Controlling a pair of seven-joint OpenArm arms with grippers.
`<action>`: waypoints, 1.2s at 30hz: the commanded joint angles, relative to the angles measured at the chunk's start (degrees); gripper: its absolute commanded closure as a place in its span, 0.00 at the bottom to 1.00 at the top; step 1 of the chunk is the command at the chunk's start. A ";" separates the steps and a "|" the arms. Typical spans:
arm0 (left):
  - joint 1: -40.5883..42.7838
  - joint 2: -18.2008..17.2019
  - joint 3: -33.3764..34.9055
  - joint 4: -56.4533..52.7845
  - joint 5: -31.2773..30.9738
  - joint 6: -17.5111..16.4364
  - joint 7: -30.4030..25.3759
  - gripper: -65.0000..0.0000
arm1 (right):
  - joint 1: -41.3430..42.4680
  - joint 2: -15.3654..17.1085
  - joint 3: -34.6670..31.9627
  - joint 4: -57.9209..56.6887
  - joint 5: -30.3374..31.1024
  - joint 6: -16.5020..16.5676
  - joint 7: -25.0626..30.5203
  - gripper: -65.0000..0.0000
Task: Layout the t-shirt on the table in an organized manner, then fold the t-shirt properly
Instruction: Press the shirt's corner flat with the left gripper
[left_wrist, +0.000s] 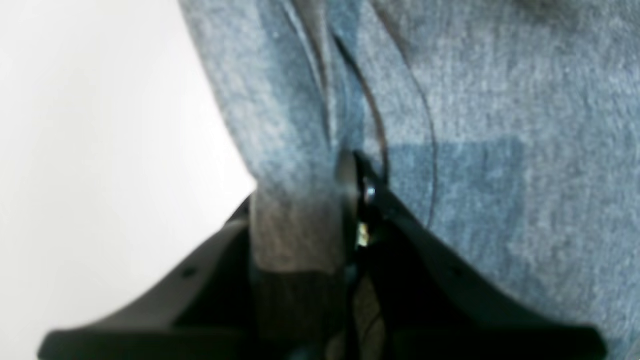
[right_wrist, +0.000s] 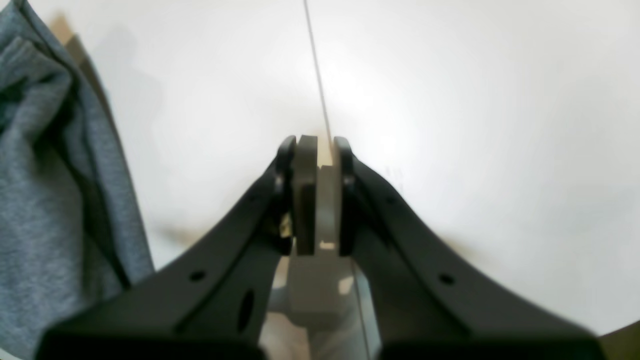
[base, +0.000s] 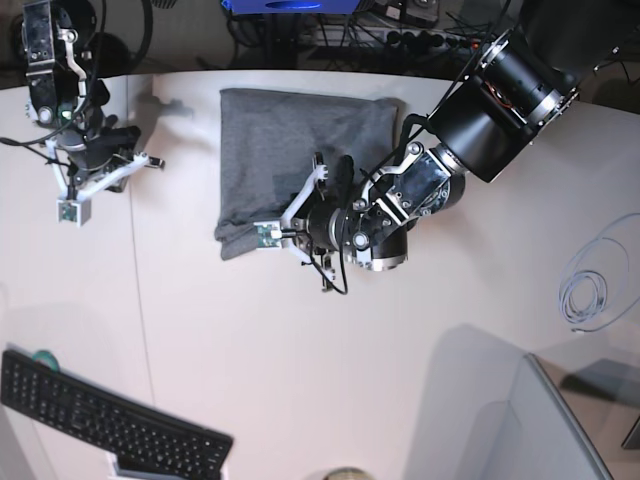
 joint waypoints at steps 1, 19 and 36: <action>-0.82 0.05 -0.28 0.81 -0.41 0.34 -0.27 1.00 | 0.54 0.52 0.31 0.80 -0.19 -0.04 1.09 0.92; -1.26 0.05 -0.28 1.25 -0.06 0.34 -0.09 0.82 | 0.72 0.61 0.13 0.80 -0.19 -0.04 1.09 0.92; -4.25 -0.83 -0.28 13.03 0.03 0.34 9.67 0.23 | 1.42 0.52 -0.22 0.80 -0.19 -0.04 1.00 0.92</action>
